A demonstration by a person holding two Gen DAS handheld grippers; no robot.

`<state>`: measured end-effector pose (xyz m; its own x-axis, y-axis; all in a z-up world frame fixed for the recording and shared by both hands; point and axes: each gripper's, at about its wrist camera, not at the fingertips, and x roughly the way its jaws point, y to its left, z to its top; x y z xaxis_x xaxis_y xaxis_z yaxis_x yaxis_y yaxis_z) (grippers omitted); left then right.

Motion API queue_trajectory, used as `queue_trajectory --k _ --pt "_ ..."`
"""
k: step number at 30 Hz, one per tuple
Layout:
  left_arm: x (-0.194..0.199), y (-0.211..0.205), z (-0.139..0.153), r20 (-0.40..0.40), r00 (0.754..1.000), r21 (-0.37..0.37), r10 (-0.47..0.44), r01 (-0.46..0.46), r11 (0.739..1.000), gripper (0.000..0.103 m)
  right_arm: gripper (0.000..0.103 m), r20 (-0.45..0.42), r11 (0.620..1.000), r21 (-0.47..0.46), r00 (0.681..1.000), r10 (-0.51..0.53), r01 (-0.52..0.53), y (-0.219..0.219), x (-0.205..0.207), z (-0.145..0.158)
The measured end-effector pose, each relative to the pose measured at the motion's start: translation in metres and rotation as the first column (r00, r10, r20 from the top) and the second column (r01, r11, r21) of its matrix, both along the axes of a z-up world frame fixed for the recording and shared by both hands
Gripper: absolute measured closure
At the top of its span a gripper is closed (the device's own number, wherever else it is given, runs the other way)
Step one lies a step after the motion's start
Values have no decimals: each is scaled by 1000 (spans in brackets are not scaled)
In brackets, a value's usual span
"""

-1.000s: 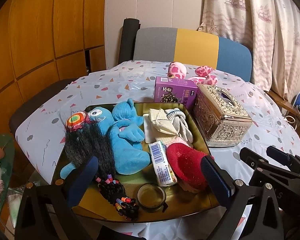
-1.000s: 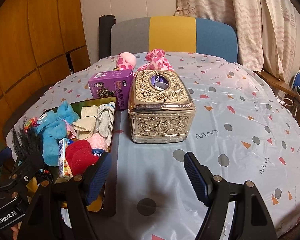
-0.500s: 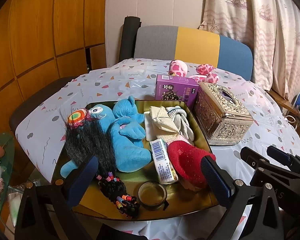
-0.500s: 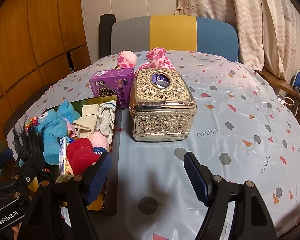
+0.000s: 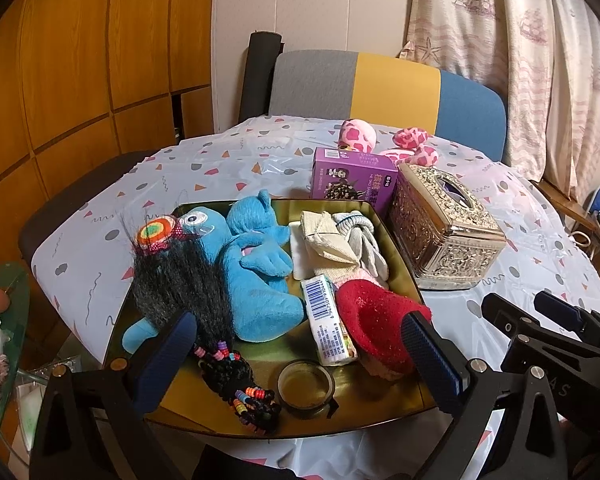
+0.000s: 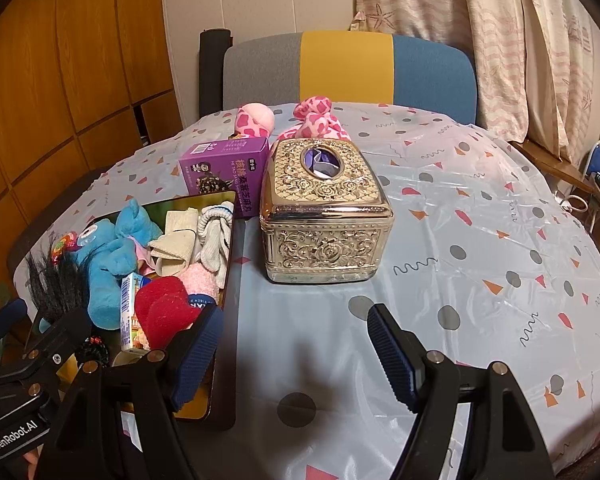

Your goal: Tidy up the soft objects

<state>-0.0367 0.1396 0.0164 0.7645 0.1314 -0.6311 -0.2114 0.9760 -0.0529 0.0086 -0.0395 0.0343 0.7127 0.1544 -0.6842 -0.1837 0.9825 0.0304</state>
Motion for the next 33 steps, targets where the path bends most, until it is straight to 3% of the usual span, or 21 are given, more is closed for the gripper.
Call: queue_trajectory --k 29,33 --pt "-3 4 2 13 1000 -20 -2 2 1000 0 27 -1 1000 -3 1000 5 -5 1 -3 1" --pt "-4 6 1 21 1000 -7 -3 3 1000 8 27 -4 1000 -3 1000 7 -7 0 -3 1"
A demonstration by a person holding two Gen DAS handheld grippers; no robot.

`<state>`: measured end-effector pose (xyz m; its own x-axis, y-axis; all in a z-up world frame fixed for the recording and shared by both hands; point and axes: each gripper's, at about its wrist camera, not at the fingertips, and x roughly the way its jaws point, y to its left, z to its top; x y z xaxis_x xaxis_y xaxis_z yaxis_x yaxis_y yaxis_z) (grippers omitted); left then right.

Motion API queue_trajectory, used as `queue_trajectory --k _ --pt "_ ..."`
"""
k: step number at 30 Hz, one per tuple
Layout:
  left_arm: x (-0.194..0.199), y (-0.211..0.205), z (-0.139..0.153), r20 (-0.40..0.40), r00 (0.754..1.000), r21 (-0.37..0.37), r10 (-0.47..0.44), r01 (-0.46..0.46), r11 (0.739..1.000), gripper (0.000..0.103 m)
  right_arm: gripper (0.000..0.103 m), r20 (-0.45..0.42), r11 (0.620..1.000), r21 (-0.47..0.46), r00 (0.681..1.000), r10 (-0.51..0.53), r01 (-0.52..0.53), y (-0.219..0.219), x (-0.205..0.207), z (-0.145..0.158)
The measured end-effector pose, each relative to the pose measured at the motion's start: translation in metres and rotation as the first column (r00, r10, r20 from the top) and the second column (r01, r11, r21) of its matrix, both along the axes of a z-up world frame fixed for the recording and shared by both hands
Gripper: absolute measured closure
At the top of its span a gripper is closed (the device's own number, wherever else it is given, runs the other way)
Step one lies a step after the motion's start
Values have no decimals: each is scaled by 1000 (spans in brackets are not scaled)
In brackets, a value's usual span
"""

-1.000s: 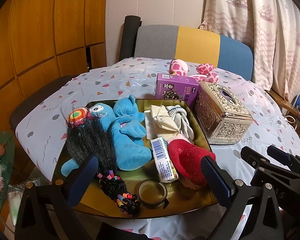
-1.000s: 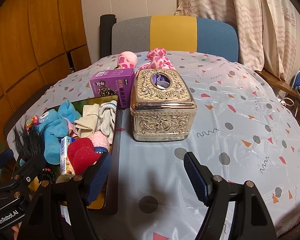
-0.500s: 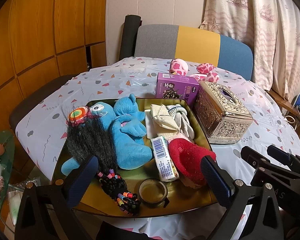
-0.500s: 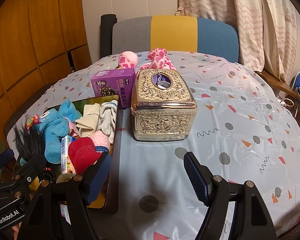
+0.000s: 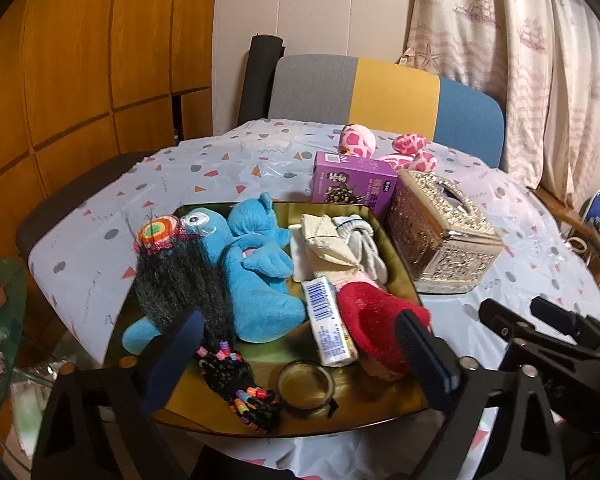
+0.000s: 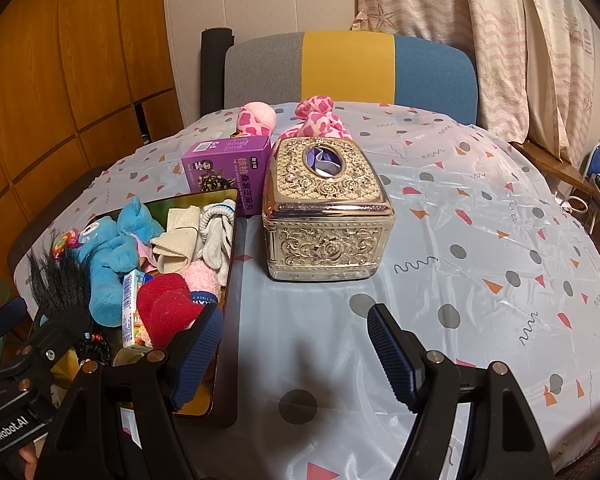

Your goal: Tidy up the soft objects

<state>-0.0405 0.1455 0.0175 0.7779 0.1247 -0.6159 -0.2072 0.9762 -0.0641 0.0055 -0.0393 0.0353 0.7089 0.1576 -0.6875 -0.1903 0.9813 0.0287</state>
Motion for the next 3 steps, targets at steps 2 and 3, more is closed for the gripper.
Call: queue_trajectory --k 2,3 --pt "1 4 -1 -1 1000 -6 7 -7 1000 8 27 -6 1000 4 1000 2 -2 -1 1 0" --pt "1 6 -1 -1 1000 -10 8 -9 1000 8 27 -9 1000 6 1000 1 -1 -2 1 -1"
